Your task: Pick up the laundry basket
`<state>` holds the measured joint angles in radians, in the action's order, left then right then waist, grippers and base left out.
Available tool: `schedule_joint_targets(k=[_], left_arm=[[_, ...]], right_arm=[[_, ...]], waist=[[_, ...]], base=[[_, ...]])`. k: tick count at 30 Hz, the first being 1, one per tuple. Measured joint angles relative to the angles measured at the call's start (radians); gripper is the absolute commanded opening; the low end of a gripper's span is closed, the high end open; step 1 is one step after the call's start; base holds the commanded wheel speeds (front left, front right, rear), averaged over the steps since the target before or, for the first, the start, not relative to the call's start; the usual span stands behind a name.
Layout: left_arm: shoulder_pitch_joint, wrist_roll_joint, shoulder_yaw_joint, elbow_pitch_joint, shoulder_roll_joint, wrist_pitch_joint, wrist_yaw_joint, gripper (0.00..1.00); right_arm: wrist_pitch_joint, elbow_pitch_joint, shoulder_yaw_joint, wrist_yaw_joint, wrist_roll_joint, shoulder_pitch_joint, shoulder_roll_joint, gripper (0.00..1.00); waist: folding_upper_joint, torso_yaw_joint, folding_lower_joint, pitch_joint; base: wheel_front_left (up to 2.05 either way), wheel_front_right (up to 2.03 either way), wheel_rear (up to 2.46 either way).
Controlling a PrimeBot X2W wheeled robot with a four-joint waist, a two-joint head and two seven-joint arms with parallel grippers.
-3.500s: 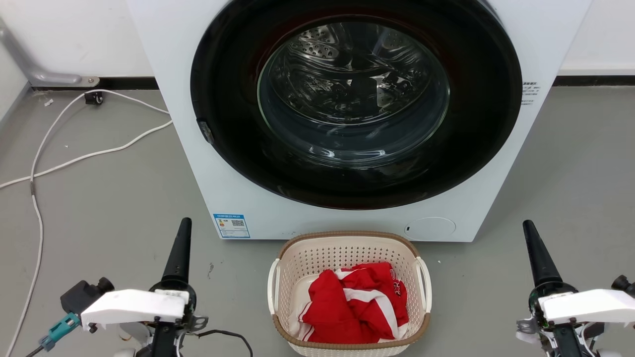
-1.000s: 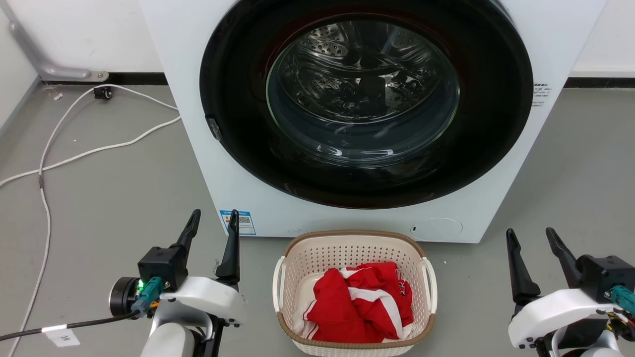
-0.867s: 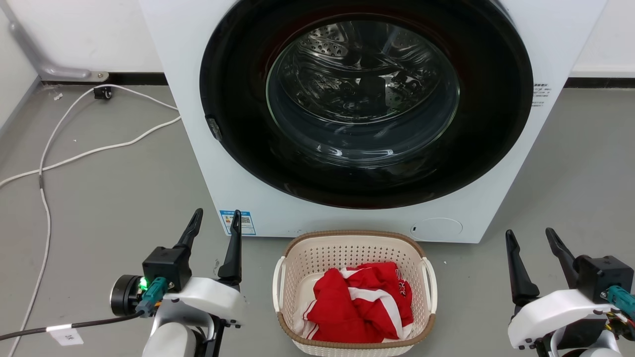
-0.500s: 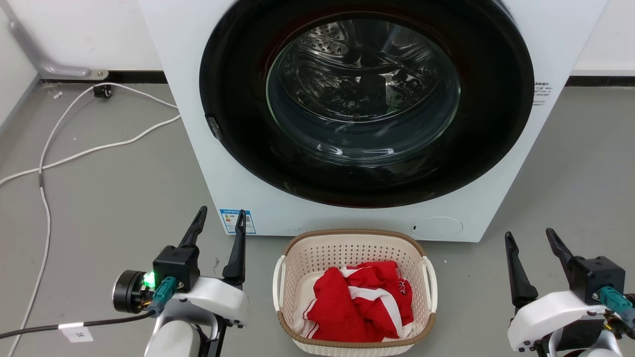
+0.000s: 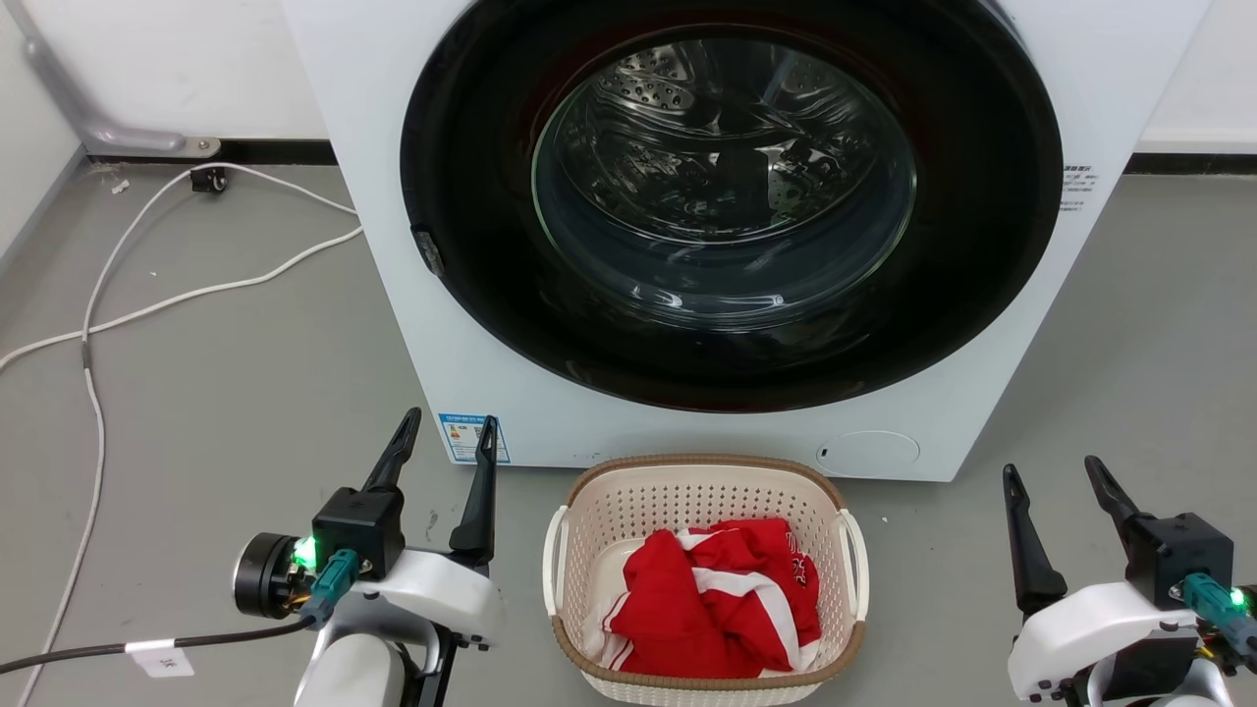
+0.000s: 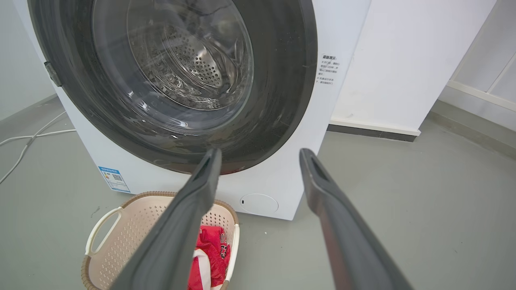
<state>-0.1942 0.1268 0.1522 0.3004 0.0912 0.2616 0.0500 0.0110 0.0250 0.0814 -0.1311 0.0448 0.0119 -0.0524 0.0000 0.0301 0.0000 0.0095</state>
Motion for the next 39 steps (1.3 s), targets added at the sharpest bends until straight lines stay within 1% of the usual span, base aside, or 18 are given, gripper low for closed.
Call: schedule_joint_targets(k=[12,19,24,29,36,39], left_arm=[[-0.007,0.008,0.005,0.015,0.002,0.001,-0.002,1.0],[-0.054,0.011,0.007,0.034,0.009,-0.001,0.0,1.0],[-0.12,0.036,0.007,0.066,0.015,-0.021,0.014,1.0],[-0.209,0.055,0.006,0.119,0.03,-0.046,0.032,1.0],[-0.334,0.092,0.019,0.249,0.055,-0.079,0.062,1.0],[-0.387,0.116,0.027,0.315,0.061,-0.097,0.067,1.0]], right_arm=[[0.005,0.008,0.009,0.0,-0.006,-0.001,0.0,1.0],[-0.002,0.02,0.006,0.0,-0.016,-0.034,0.001,1.0],[-0.009,0.042,-0.001,0.0,-0.018,-0.097,0.001,1.0],[-0.036,0.082,0.0,0.0,-0.017,-0.184,0.001,1.0],[-0.07,0.191,-0.015,0.0,-0.018,-0.302,0.001,1.0],[-0.09,0.253,-0.027,0.0,-0.027,-0.356,0.001,1.0]], waist=[[0.0,0.0,0.0,0.009],[0.0,0.0,-0.0001,0.049],[0.0,-0.004,0.0,0.107],[0.0,-0.01,0.0,0.189],[0.0,-0.019,0.0001,0.315],[0.0,-0.024,0.0001,0.368]], base=[[0.0,0.0,0.0],[0.0,0.0,0.0],[0.0,0.0,0.0],[0.0,0.0,0.0],[0.0,0.0,0.0],[0.0,0.0,0.0]])
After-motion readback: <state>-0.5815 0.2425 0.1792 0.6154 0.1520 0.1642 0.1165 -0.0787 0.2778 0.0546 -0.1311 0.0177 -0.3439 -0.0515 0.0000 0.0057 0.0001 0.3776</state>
